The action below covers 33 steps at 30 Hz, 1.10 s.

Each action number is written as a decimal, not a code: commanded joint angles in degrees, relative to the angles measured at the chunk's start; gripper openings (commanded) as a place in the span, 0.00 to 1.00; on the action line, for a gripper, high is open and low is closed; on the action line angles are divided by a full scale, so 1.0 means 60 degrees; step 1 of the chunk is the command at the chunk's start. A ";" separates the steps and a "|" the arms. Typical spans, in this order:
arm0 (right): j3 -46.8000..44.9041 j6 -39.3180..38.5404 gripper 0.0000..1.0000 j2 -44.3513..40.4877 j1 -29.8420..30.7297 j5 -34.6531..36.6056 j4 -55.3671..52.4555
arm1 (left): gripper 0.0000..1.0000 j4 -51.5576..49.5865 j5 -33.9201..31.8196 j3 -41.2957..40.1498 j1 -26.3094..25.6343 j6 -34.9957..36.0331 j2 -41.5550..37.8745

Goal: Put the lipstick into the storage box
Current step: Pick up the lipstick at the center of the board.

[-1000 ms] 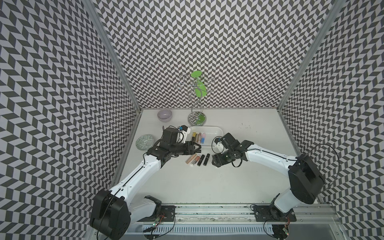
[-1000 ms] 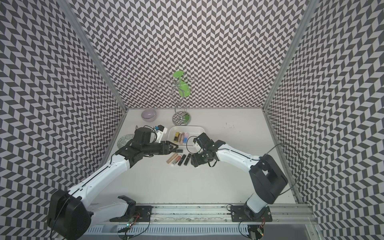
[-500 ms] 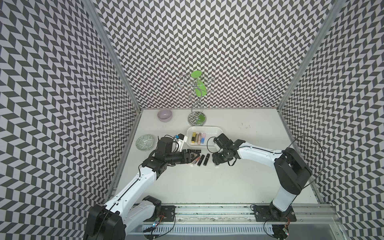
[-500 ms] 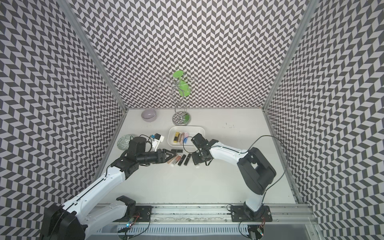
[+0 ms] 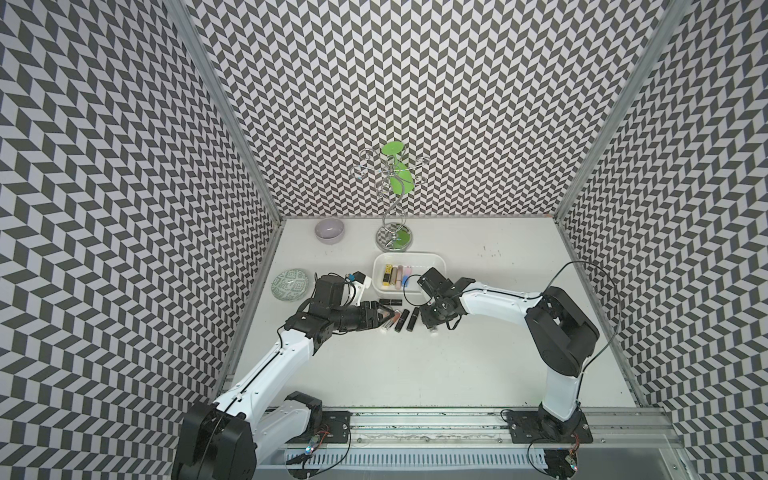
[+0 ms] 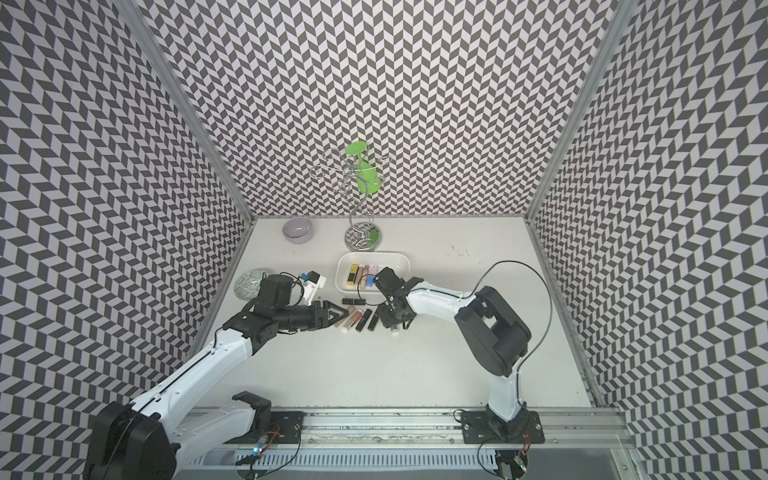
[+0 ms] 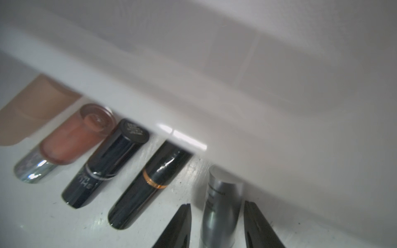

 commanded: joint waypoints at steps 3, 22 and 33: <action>0.0374 -0.0087 0.40 0.0372 0.0066 0.0409 0.0003 | 0.58 -0.0197 0.0288 0.0302 0.0115 0.0391 0.0149; 0.0065 0.0006 0.19 -0.0406 0.0094 -0.0097 -0.0235 | 0.56 0.0078 0.0503 0.0015 0.0410 0.0167 0.0103; 0.0004 0.0043 0.19 -0.2455 -0.0016 -0.3242 0.0083 | 0.55 0.0256 0.0304 0.0557 0.0386 0.0104 0.0163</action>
